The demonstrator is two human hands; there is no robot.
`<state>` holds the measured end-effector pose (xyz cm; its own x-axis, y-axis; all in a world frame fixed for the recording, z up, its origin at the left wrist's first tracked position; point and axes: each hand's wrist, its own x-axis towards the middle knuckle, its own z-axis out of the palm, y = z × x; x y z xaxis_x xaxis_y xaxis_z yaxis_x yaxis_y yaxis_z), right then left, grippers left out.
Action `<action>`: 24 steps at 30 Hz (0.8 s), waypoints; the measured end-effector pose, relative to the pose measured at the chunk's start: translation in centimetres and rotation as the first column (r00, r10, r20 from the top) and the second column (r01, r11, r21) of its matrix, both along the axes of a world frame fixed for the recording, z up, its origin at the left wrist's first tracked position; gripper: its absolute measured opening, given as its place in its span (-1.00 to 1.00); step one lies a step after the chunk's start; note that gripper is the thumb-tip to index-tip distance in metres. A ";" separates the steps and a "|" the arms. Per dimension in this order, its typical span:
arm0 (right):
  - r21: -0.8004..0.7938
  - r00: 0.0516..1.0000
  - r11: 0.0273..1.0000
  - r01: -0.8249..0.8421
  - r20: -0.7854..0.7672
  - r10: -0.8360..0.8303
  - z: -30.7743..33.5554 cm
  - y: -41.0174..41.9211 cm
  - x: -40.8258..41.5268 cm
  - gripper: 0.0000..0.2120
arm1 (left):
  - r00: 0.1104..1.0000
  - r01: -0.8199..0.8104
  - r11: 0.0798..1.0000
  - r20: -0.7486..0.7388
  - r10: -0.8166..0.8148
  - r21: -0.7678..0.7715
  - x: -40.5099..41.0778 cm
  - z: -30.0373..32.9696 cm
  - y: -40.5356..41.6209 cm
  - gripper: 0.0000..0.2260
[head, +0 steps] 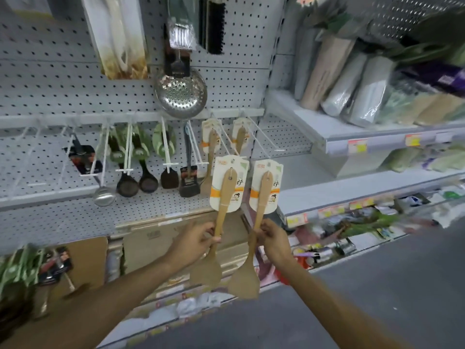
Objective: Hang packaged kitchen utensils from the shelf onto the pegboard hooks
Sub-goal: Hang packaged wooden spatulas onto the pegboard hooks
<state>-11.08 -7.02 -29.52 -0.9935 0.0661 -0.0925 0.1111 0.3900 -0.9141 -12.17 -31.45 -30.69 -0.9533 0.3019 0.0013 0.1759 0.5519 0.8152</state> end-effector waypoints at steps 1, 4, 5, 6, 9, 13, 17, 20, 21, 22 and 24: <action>0.001 1.000 1.000 0.000 0.006 0.000 -0.1 0.7 -0.2 -0.71 | 1.000 -0.005 1.000 0.007 0.005 0.001 0.2 -0.2 0.4 -0.94; -0.020 1.000 0.999 -0.027 0.011 0.027 -0.6 2.4 -1.2 -0.61 | 1.000 -0.029 0.999 -0.003 0.029 -0.021 0.4 -0.6 1.4 -0.96; -0.020 0.999 0.999 -0.035 0.010 0.035 -0.9 2.8 -1.5 -0.61 | 0.999 -0.039 0.999 -0.004 0.039 -0.028 0.4 -0.7 1.7 -0.96; -0.017 0.999 0.999 -0.038 0.012 0.038 -1.1 3.1 -2.0 -0.63 | 0.999 -0.047 0.998 -0.002 0.047 -0.030 0.5 -0.7 1.9 -0.96; -0.005 0.999 0.999 -0.034 0.017 0.034 -1.4 3.4 -3.4 -0.75 | 0.999 -0.049 0.998 0.002 0.049 -0.030 0.2 -0.9 2.3 -0.96; 0.029 1.000 1.000 -0.009 0.025 0.009 -1.2 3.1 -4.9 -0.78 | 1.000 -0.026 0.999 0.003 0.026 -0.033 -0.6 -1.0 2.2 -0.93; 0.052 0.999 0.999 0.012 0.042 -0.014 -1.8 3.0 -5.7 -0.82 | 1.000 0.002 1.000 -0.004 -0.002 -0.024 -1.8 -0.5 2.1 -0.93; 0.052 0.999 0.998 0.019 0.041 -0.021 -1.6 2.9 -6.4 -0.81 | 1.000 0.011 1.000 -0.007 -0.011 -0.002 -2.6 0.0 2.1 -0.93; 0.047 0.999 0.999 0.024 0.038 -0.026 -1.3 2.8 -6.7 -0.80 | 1.000 0.016 1.000 -0.008 -0.016 0.004 -2.8 0.2 2.1 -0.89; 0.032 0.999 0.999 0.029 0.041 -0.030 -1.1 2.6 -7.0 -0.79 | 1.000 0.022 1.000 -0.009 -0.022 0.007 -2.9 0.3 2.1 -0.87; 0.011 0.997 0.999 0.035 0.063 -0.036 -0.8 2.4 -8.0 -0.78 | 0.999 0.031 0.999 -0.014 -0.031 0.019 -3.2 0.3 2.2 -0.89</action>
